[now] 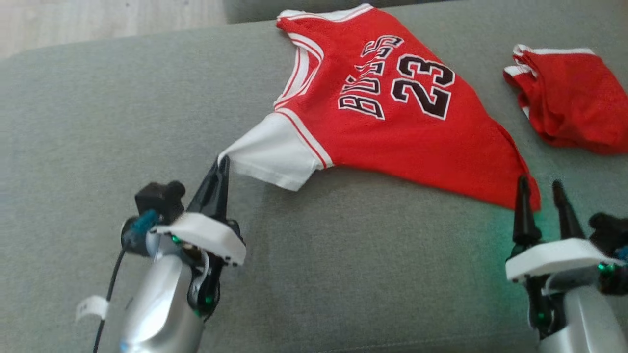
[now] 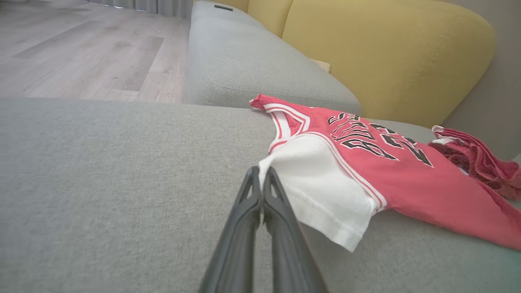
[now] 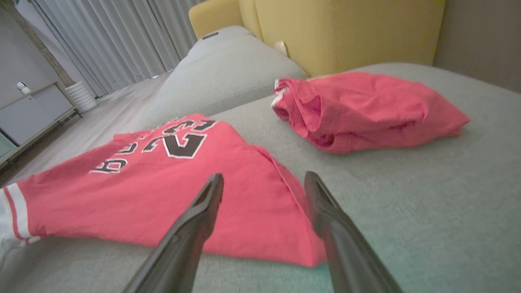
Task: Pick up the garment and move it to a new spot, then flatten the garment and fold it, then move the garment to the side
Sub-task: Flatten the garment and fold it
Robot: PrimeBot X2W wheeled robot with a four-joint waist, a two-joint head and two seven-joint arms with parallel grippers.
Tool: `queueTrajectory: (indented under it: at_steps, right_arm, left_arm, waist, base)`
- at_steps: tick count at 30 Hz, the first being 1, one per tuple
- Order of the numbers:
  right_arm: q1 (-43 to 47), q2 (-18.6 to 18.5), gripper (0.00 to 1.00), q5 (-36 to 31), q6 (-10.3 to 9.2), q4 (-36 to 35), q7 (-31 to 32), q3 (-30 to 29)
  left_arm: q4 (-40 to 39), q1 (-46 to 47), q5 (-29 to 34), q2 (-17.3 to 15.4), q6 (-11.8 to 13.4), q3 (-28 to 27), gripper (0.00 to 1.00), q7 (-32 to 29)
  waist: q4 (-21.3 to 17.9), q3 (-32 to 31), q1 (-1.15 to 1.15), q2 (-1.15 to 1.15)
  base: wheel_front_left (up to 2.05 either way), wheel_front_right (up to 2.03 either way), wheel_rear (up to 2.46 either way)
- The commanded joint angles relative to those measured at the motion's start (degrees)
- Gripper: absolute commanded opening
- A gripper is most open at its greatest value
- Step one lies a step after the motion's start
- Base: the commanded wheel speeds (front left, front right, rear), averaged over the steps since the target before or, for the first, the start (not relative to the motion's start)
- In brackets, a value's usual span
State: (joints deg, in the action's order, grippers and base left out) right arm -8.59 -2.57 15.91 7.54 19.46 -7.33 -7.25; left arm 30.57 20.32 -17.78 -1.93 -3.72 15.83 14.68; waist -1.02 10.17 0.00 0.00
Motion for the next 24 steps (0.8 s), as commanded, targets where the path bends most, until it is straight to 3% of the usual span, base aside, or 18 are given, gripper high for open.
queueTrajectory:
  at_steps: [1,15,24]
  right_arm:
    - [0.2,-0.3,1.00,0.4,-0.05,-0.1,0.4,1.3]
    - [-3.1,-0.3,1.00,2.8,-0.05,14.4,-0.4,-2.8]
    - [-7.2,-0.3,1.00,11.5,-0.05,21.5,-1.2,0.2]
  left_arm:
    - [-2.9,0.5,0.2,-1.0,0.0,-2.0,0.00,0.3]
    - [-6.8,-3.0,-1.3,-1.0,1.1,-0.3,0.00,0.3]
    - [-6.8,-2.8,-1.6,-1.0,1.5,0.6,0.00,0.3]
  waist:
    - [1.1,-1.1,0.00,0.00]
    - [3.1,-1.5,0.00,0.00]
    - [3.4,-1.3,0.00,0.00]
  base:
    - [0.00,0.00,0.00]
    - [0.00,0.00,0.00]
    - [0.00,0.00,0.00]
